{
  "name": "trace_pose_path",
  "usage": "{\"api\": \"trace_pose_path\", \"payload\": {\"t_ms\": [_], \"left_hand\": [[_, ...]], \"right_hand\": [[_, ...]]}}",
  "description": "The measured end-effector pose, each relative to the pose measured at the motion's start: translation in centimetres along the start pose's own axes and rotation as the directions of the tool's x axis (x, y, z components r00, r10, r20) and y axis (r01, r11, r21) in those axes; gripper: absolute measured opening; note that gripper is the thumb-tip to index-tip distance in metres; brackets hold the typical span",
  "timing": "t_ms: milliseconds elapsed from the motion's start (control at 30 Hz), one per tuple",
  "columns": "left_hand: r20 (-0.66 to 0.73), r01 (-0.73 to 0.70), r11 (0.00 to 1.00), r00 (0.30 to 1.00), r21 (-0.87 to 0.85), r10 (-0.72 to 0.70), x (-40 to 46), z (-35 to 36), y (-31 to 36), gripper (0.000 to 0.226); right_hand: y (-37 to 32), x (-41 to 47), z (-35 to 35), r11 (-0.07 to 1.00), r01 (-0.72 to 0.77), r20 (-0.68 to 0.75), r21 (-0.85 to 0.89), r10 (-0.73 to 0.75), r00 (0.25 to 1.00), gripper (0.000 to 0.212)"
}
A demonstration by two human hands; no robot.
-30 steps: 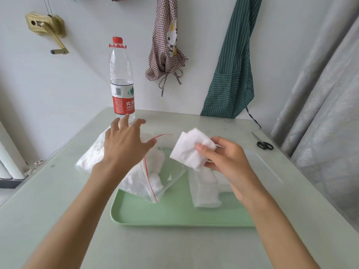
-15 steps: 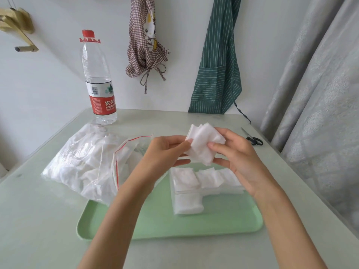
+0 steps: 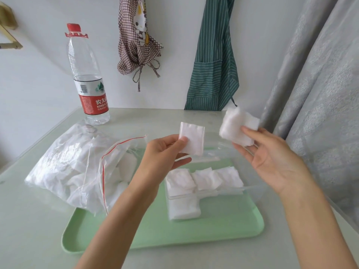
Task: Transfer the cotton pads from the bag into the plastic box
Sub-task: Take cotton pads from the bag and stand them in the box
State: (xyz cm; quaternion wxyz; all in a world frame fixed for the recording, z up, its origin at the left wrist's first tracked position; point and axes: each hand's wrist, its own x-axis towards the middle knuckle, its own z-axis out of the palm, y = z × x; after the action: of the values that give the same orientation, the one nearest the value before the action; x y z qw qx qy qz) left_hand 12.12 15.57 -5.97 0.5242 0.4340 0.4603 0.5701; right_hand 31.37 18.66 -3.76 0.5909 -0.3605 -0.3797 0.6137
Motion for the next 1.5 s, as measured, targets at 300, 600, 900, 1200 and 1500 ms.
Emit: {"api": "trace_pose_path", "payload": {"t_ms": [300, 600, 900, 1200, 1500], "left_hand": [[0.167, 0.04, 0.967, 0.982, 0.25, -0.084, -0.4, -0.6, 0.3, 0.025], [0.229, 0.12, 0.948, 0.954, 0.296, -0.192, -0.2, -0.7, 1.1, 0.026], [0.305, -0.217, 0.79, 0.951, 0.573, 0.04, -0.1, -1.2, -0.5, 0.019], [0.183, -0.262, 0.628, 0.965, 0.733, 0.189, 0.8, -0.4, -0.7, 0.014], [0.413, -0.358, 0.243, 0.88, 0.901, -0.236, 3.5, 2.0, 0.3, 0.018]], "right_hand": [[0.1, -1.9, 1.7, 0.781, 0.2, 0.416, -0.592, 0.084, 0.906, 0.028], [1.1, -1.1, 1.7, 0.668, 0.311, 0.32, -0.675, -0.115, 0.941, 0.022], [2.4, -0.9, 1.7, 0.523, 0.335, 0.405, -0.784, 0.022, 0.914, 0.045], [0.6, 0.6, 1.9, 0.382, 0.174, 0.254, -0.908, 0.172, 0.952, 0.024], [1.9, 3.5, 0.4, 0.176, -0.158, -0.04, -0.972, 0.534, 0.844, 0.029]]}}
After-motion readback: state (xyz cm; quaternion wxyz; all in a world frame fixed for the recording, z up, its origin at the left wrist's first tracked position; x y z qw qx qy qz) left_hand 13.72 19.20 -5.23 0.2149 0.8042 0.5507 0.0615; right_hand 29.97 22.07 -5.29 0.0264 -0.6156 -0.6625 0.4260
